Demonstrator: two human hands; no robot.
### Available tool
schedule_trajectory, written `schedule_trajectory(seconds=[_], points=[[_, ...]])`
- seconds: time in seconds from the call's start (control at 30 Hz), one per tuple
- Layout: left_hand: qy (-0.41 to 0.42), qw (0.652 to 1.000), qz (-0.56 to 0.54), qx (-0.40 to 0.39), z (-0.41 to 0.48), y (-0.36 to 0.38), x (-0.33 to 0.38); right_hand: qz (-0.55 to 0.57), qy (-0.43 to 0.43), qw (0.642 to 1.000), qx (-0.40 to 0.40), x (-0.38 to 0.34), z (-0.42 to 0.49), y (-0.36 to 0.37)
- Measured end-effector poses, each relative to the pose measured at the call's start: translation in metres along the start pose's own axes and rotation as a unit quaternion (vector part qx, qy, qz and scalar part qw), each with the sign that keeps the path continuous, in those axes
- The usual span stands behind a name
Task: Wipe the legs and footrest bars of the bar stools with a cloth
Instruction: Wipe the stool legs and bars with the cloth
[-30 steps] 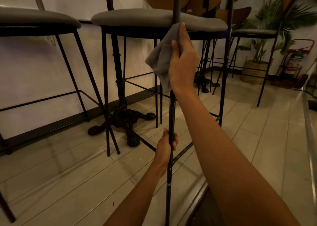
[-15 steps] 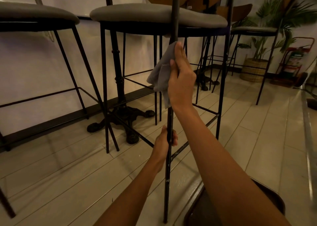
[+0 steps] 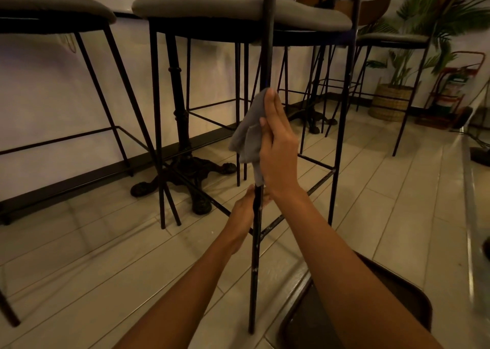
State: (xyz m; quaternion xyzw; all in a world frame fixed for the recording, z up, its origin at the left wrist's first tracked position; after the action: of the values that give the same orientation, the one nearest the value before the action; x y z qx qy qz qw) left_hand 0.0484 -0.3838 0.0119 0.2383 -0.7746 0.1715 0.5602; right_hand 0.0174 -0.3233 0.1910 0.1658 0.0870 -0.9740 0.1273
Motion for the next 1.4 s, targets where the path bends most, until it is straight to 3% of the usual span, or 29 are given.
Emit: schedule_trajectory(seconds=[0.2,0.43,0.67,0.87,1.03,1.23,1.4], points=[[-0.007,1.000,0.018,-0.004,-0.003,0.000,0.001,0.017,0.018,1.000,-0.003,0.000,0.006,-0.002],[-0.013,1.000,0.018,0.013,-0.003,-0.002,0.001,-0.015,-0.018,1.000,0.020,-0.002,0.002,0.000],[0.005,1.000,0.011,0.026,0.000,-0.007,0.001,0.003,0.004,1.000,-0.012,0.004,-0.030,0.004],[-0.076,0.995,-0.052,0.037,0.010,-0.010,-0.012,0.004,-0.001,0.999,-0.036,0.001,-0.025,0.001],[-0.012,0.997,0.082,0.003,-0.002,-0.015,-0.008,-0.009,-0.004,0.999,-0.047,0.006,-0.041,0.001],[0.089,0.985,0.136,-0.060,-0.009,-0.016,0.001,-0.013,0.009,0.998,-0.058,0.012,-0.055,0.002],[0.109,0.974,0.180,-0.079,-0.002,-0.018,0.003,-0.010,0.001,0.999,-0.041,0.007,-0.040,0.001]])
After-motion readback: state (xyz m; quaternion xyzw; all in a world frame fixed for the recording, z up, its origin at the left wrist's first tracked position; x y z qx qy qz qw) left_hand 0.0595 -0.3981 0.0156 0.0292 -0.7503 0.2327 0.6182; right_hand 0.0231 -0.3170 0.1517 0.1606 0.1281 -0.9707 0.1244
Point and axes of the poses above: each hand's wrist, its own z-axis towards the middle knuckle, its own y-axis out of the palm, x = y × z, the point moved 9 cm from there along z, towards the middle knuckle, and after that the axes turned 13 degrees about -y, right-handed, at the moved point
